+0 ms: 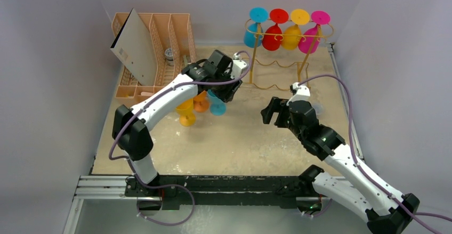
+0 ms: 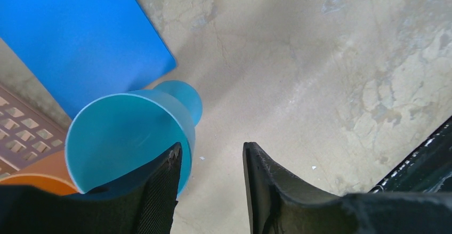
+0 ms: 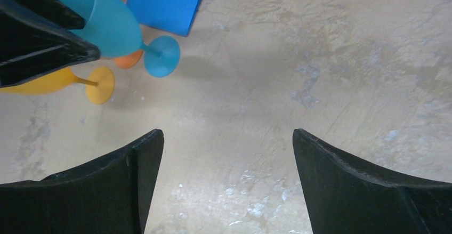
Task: Take the wine glass off the wine glass rack
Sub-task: Place the wine glass at the center of the board, then pick up the wine glass from the wine rack.
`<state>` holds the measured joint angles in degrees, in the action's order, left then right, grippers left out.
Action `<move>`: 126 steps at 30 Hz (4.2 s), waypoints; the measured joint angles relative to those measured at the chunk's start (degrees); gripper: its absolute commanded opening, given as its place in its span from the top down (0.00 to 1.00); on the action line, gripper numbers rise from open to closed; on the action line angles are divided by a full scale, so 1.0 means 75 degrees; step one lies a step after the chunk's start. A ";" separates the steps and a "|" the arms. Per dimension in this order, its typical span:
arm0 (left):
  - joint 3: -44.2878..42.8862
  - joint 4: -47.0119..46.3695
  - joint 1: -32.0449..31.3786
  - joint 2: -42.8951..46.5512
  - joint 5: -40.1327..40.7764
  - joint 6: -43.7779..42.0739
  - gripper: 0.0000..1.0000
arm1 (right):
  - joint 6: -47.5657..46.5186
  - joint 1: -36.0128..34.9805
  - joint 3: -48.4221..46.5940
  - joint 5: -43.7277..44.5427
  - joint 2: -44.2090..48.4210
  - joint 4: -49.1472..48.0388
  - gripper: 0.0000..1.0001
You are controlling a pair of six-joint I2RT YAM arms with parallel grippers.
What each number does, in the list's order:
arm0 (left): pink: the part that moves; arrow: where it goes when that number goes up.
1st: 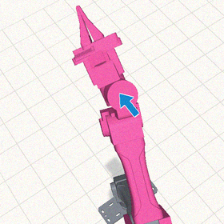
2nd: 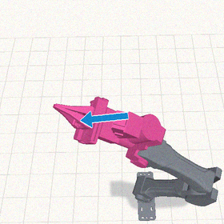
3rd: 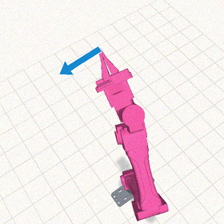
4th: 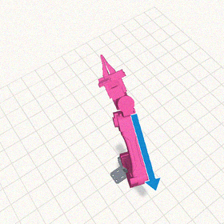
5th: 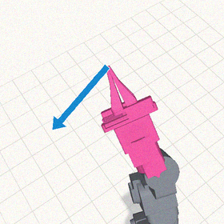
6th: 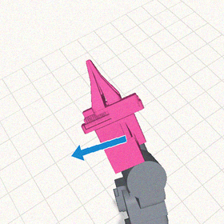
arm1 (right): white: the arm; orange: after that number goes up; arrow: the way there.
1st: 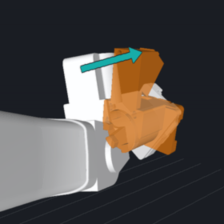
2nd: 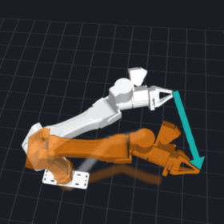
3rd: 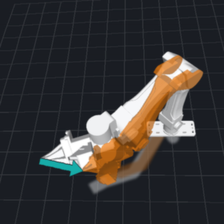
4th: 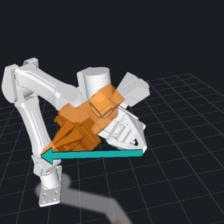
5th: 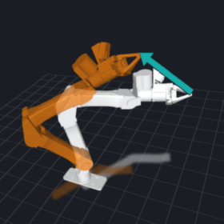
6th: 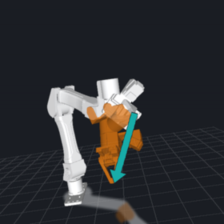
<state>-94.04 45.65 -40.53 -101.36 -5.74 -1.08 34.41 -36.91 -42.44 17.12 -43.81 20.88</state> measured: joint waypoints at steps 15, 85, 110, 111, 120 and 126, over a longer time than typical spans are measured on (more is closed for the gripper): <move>0.0198 -0.0344 0.0006 0.1912 -0.0373 0.0460 0.43 | -0.1198 0.1912 -0.1909 0.0679 -0.1218 0.1699 0.01; 0.2422 0.0440 0.2002 0.5284 -0.1032 0.1035 0.20 | -0.1198 0.6158 -1.0622 -0.2337 -0.8416 0.1186 0.32; 0.2428 0.0443 0.2002 0.5115 -0.1037 0.1043 0.20 | -0.1081 0.6525 -1.0826 -0.3051 -0.8874 0.0323 0.38; 0.2428 0.0443 0.2002 0.5115 -0.1037 0.1043 0.20 | -0.1078 0.6531 -1.0826 -0.3048 -0.8883 0.0323 0.38; 0.2430 0.0443 0.2002 0.5115 -0.1037 0.1043 0.20 | -0.1075 0.6537 -1.0826 -0.3054 -0.8886 0.0312 0.50; 0.2445 0.0446 0.2002 0.5117 -0.1037 0.1043 0.20 | -0.1052 0.6537 -1.0832 -0.3063 -0.8888 0.0326 0.55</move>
<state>-75.70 48.99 -25.52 -62.98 -13.52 6.74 26.52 12.12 -123.68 -5.85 -110.48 23.33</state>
